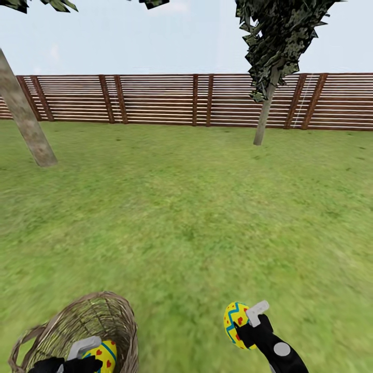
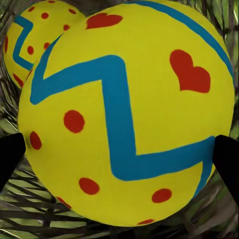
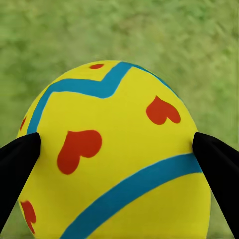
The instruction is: Take the three Easter eggs out of the wicker basket on the lawn in the garden, then place them on the lawn next to a single tree (choose any tree) so that all three eggs are next to the same tree and none are left in the basket.
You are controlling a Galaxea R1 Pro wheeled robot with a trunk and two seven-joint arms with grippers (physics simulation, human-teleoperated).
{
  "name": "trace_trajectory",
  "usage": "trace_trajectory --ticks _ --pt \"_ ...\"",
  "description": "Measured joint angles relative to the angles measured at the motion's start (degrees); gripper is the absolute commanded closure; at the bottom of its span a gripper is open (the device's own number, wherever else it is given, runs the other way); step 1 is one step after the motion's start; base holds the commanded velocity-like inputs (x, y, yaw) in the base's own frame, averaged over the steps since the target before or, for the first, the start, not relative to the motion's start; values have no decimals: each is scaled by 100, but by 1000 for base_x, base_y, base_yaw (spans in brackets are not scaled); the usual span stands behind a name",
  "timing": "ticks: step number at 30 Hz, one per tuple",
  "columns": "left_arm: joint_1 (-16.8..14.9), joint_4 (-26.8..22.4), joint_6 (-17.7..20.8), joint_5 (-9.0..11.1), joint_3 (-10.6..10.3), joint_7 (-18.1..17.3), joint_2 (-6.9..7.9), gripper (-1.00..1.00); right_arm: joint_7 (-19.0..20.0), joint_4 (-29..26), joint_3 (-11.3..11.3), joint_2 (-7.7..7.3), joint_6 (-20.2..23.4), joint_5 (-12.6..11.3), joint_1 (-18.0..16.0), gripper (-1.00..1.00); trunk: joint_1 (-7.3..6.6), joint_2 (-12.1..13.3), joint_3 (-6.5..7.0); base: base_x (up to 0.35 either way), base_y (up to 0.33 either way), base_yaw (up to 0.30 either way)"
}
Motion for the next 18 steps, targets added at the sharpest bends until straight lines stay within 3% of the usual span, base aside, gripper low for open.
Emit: trace_trajectory --ticks 7,10,13,15,18 --pt "0 -81 -30 5 2 -36 -2 100 2 31 -11 -10 2 -6 0 100 -154 281 126 0 0 0" --pt "0 -86 -764 5 4 -11 -35 100 2 38 -29 -15 2 -9 0 100 -220 401 180 0 0 0" --pt "12 -88 -1152 7 0 -32 -35 100 -3 128 -24 -3 -3 -10 0 100 -286 521 233 0 0 0" --pt "41 -38 -1735 -12 -1 -11 -55 100 -6 173 -18 0 -7 -3 0 100 -329 602 269 0 0 0" --pt "76 69 -2049 -24 -2 11 -75 100 -6 190 -2 14 -7 -2 0 100 -395 722 323 0 0 0"
